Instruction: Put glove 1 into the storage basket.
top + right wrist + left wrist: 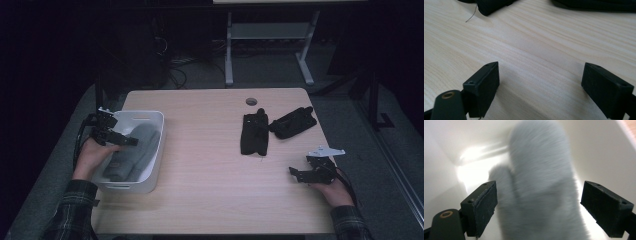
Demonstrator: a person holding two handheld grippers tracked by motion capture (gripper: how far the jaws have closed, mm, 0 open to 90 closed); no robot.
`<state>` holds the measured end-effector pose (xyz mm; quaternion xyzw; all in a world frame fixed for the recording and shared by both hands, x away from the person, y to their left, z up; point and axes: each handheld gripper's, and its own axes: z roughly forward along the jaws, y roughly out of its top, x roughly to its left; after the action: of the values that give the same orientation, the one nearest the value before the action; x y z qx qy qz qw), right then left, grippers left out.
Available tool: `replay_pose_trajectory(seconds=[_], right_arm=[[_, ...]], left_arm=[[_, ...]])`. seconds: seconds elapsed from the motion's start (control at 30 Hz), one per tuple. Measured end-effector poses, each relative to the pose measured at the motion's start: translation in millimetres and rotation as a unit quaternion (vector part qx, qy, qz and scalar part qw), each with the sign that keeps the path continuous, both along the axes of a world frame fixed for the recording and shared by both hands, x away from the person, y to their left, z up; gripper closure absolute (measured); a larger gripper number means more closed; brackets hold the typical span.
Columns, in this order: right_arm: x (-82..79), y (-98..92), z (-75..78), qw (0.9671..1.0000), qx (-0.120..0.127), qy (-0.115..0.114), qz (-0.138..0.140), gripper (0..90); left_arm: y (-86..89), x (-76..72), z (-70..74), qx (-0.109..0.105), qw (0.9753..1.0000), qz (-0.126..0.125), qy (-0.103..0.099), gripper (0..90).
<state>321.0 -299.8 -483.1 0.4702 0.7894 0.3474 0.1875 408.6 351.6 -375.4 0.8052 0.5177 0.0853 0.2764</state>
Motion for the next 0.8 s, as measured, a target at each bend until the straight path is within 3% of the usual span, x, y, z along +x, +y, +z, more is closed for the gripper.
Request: replay_pose_trajectory(seconds=[0.27,0.47,0.8], right_arm=[[-0.1,0.1,0.1,1.0000,0.000,0.000,0.000,14.5],[-0.1,0.1,0.1,1.0000,0.000,0.001,0.000,14.5],[-0.3,0.1,0.1,1.0000,0.001,0.001,-0.001,14.5]], left_arm=[[-21.2,-8.5,17.5,-0.015,0.9991,-0.032,-0.024,12.8],[-49.3,-15.1,22.7,-0.026,0.9968,-0.065,-0.038,12.9],[-108.3,-29.4,28.7,-0.055,0.9887,-0.123,-0.065,13.0]])
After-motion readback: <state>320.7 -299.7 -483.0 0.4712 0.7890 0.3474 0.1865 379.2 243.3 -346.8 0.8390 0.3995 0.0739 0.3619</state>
